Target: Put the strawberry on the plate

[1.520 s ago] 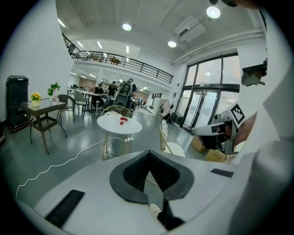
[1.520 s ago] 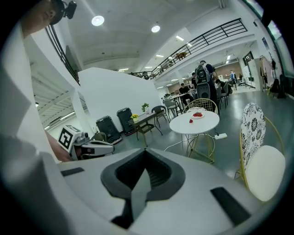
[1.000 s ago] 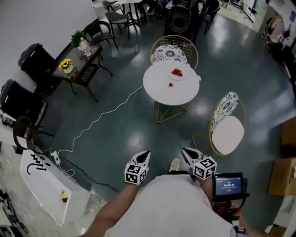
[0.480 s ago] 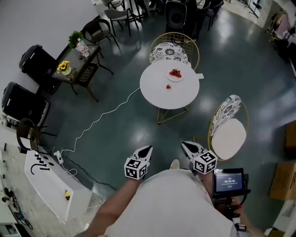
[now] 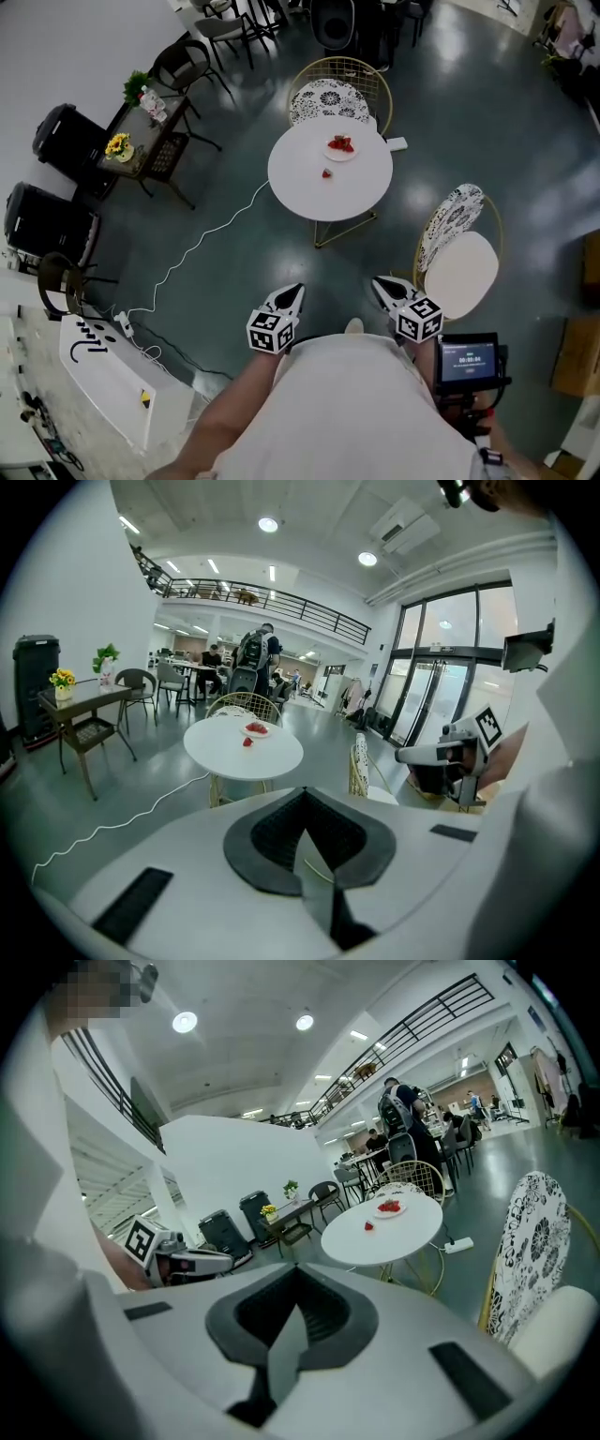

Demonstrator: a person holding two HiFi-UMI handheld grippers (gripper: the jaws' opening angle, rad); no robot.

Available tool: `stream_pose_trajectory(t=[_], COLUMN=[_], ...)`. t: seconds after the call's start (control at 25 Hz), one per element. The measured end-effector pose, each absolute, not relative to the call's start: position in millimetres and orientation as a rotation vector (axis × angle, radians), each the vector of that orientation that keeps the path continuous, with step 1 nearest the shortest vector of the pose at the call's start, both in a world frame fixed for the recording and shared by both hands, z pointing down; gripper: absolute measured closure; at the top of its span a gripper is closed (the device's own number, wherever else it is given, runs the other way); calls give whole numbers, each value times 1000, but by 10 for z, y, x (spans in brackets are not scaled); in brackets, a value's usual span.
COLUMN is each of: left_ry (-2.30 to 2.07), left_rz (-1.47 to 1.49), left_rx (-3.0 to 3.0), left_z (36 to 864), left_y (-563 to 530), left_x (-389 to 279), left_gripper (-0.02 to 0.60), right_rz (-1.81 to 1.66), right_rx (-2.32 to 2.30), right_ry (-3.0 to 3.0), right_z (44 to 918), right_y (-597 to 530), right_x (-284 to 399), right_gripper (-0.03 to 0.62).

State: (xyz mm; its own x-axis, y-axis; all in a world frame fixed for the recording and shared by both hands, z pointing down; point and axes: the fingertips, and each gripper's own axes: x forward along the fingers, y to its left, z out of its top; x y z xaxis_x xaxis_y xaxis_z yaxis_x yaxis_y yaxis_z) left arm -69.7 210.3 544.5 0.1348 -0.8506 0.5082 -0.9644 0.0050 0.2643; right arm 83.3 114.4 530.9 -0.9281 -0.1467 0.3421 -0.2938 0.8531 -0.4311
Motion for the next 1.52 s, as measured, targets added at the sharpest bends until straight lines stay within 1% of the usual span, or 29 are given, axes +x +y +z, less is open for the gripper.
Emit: stream_pose_trajectory(t=[0.28,0.76,1.2,1.52], left_ry=[-1729,-1658,-1556,-1473], left_rz=[288,316,266,276], left_rx=[1888,1948,2056,2078], left_z=[5429,5498,5421,5491], left_y=[1841,1285,758,632], left_x=[-692,-907,-1295,-1541], left_gripper=[577,577,577,577], right_rz=[724,715,704,694], right_rx=[362,431,532,572], right_ry=[-2715,-2692,-2673,-2654], right_z=[5360,5358,5329,5300], right_y=[970,532,84,-109], right_x=[921,708,281,-80], right_gripper=[589,589,589,589])
